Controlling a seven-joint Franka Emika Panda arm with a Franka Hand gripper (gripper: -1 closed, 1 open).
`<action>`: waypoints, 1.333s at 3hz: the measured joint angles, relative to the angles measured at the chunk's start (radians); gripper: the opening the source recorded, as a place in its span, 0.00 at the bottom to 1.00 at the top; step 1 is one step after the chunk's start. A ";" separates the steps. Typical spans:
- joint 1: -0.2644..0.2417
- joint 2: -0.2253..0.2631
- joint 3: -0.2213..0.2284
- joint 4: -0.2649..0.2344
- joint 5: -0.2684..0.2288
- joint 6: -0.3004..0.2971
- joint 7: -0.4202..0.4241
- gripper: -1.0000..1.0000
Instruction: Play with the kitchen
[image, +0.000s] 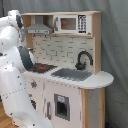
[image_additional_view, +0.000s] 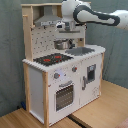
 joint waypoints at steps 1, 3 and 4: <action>-0.001 0.049 -0.010 -0.024 -0.052 -0.069 0.018 0.00; 0.020 0.188 -0.008 -0.165 -0.155 -0.085 0.067 0.00; 0.042 0.253 -0.006 -0.229 -0.197 -0.083 0.098 0.00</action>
